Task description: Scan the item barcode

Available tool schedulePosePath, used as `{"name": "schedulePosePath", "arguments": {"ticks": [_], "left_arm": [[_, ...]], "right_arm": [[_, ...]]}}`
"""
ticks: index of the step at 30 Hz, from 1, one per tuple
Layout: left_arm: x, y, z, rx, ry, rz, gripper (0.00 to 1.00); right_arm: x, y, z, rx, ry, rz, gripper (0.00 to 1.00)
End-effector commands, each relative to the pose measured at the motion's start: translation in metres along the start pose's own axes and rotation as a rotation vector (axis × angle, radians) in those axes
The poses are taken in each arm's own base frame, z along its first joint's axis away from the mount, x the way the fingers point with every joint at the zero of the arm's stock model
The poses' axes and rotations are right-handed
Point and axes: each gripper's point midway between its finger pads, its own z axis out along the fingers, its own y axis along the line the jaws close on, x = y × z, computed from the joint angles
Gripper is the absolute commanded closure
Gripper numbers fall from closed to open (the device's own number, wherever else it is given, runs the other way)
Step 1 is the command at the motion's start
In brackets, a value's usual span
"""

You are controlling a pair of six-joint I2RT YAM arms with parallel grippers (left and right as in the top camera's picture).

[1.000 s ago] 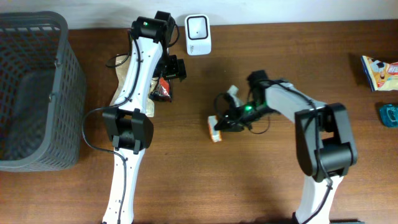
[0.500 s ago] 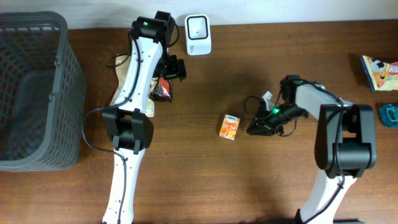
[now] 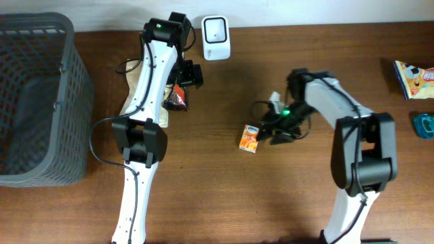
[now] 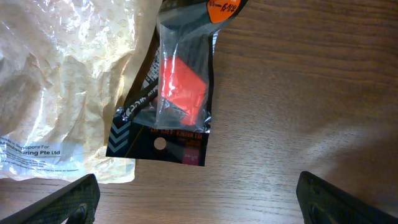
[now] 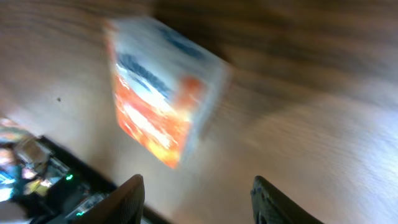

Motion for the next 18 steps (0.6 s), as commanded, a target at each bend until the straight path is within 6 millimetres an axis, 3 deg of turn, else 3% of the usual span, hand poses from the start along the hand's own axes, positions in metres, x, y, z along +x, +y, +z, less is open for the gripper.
{"name": "schedulePosePath", "arguments": {"ticks": [1, 16, 18], "left_arm": [[-0.004, 0.002, -0.018, 0.003, -0.044, -0.008, 0.01], [-0.004, 0.002, -0.018, 0.003, -0.044, -0.008, 0.01], [-0.004, 0.002, -0.018, 0.003, -0.044, -0.008, 0.01]], "right_arm": [[-0.011, 0.007, 0.004, 0.11, -0.058, 0.045, 0.46], [-0.025, 0.012, 0.021, 0.201, -0.136, 0.116, 0.61], [-0.026, 0.013, 0.025, 0.2, -0.139, 0.107, 0.7]]}}
